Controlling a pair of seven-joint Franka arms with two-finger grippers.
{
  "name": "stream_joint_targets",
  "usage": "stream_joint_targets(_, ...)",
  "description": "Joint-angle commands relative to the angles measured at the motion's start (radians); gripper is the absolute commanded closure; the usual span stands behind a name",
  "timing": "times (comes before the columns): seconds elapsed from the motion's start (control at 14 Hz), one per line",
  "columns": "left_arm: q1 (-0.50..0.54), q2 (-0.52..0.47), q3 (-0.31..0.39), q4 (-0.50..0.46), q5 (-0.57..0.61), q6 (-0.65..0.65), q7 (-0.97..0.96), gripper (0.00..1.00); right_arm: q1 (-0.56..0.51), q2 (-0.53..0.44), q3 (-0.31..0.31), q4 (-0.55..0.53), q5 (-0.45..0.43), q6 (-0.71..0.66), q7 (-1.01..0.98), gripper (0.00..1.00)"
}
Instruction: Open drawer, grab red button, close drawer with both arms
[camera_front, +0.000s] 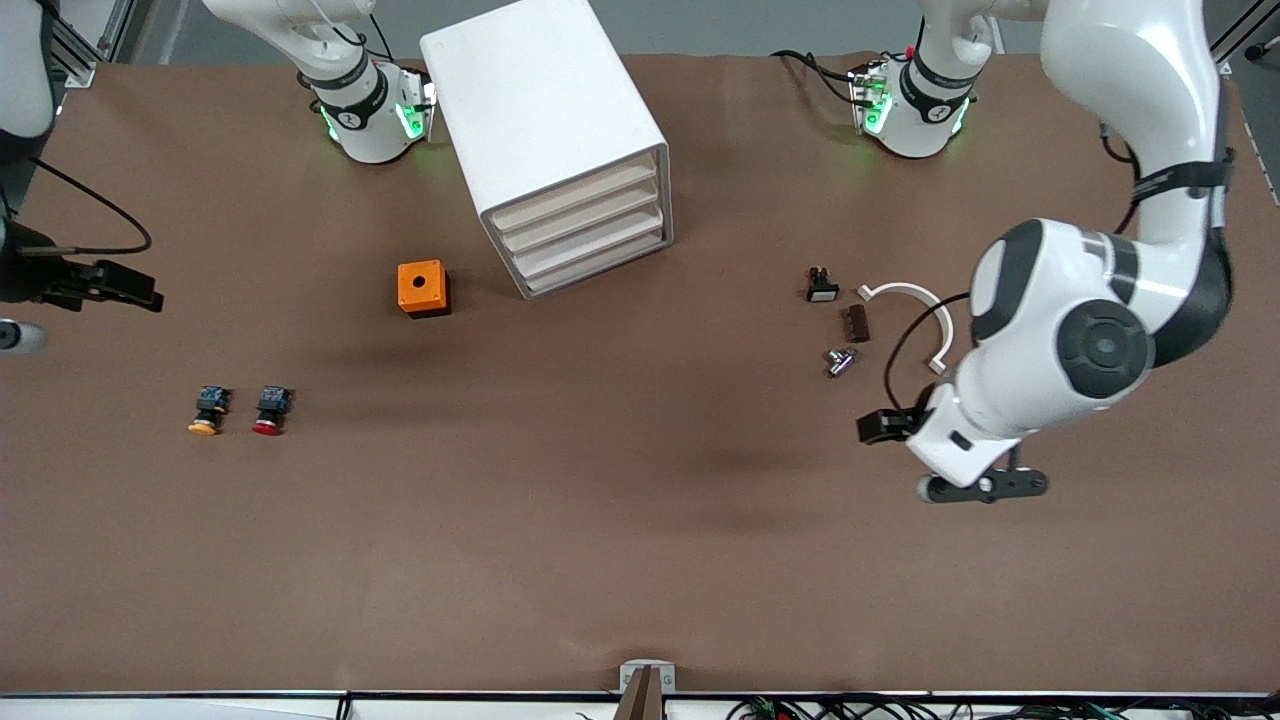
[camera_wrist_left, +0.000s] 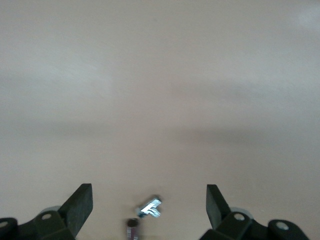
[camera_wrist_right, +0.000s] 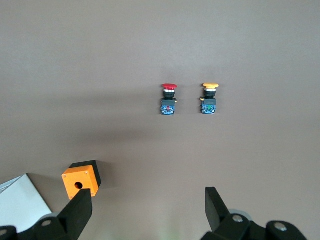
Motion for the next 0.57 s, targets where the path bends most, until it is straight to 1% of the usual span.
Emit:
stream_joint_targets(0.0,0.077,-0.064,-0.01,-0.016,0.053,-0.021,0.07,0.0,-0.003,0.012,0.001,0.081,0.012,-0.045,0.002,0.0)
stream_joint_targets(0.21,0.1,-0.142,-0.007,-0.017,0.09,-0.112,0.151,0.0,-0.008,0.017,-0.002,0.136,0.01,-0.059,-0.007,0.0)
stream_joint_targets(0.29,0.092,-0.167,0.019,-0.016,0.088,-0.136,0.179,0.0,-0.011,0.019,-0.004,0.148,0.012,-0.059,-0.006,0.0)
stream_joint_targets(0.36,0.085,-0.194,0.033,-0.017,0.09,-0.152,0.193,0.0,-0.011,0.019,-0.004,0.15,0.012,-0.059,-0.006,0.0)
stream_joint_targets(0.5,0.089,-0.24,0.035,-0.019,0.081,-0.222,0.233,0.0,-0.005,0.02,-0.001,0.15,0.012,-0.059,-0.001,0.0)
